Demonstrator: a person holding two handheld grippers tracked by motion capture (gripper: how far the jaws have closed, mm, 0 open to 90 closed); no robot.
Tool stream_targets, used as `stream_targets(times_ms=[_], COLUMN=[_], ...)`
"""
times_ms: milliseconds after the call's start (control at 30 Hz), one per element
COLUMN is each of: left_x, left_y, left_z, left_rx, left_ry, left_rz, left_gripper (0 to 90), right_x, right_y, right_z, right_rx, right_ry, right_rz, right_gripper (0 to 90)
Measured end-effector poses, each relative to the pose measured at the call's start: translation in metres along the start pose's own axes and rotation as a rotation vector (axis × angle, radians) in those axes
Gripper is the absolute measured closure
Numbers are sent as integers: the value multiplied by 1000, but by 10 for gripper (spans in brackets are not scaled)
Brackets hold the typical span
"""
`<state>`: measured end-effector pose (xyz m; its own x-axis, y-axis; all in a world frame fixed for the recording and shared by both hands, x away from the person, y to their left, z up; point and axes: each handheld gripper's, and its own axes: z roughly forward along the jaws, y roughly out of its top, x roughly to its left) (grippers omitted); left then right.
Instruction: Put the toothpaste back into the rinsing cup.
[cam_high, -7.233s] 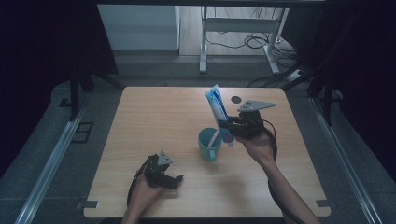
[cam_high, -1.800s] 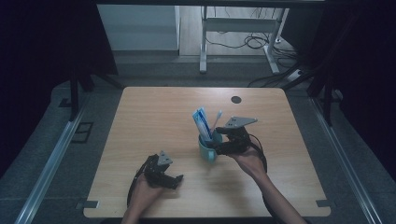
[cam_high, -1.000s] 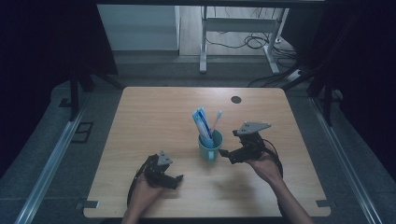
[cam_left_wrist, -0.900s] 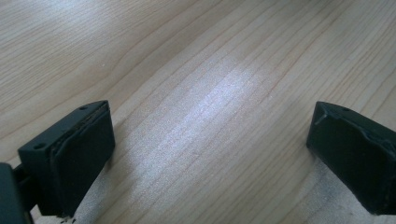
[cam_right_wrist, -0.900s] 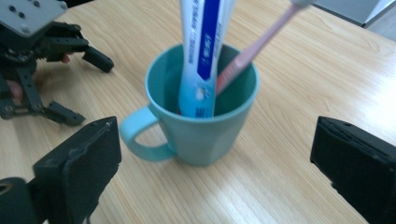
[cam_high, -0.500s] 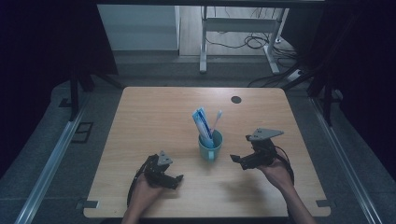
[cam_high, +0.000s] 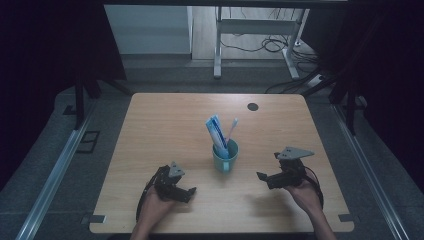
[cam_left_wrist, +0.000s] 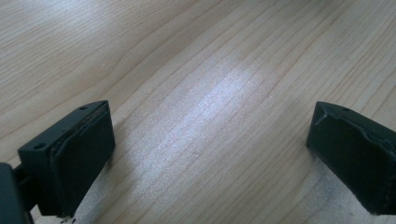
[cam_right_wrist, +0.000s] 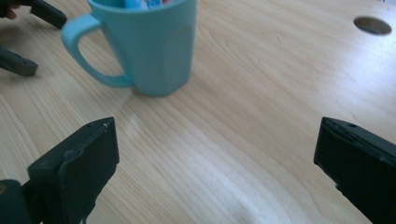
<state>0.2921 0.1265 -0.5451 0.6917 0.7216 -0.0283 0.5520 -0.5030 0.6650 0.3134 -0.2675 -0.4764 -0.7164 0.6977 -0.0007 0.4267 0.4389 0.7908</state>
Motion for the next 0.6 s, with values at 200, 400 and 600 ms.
stream_targets(times_ms=[200, 400, 600], left_x=[0, 0, 0], left_y=[0, 0, 0], left_z=[0, 0, 0], left_rx=[0, 0, 0], left_ry=[0, 0, 1], left_rz=[0, -1, 0], left_gripper=[11, 11, 12], right_x=[-4, -8, -8], right_y=[-20, -40, -56], right_z=[1, 6, 13], right_rx=[14, 49, 128], right_ry=[-12, -24, -60], right_rz=[40, 63, 33], right_gripper=[3, 6, 6])
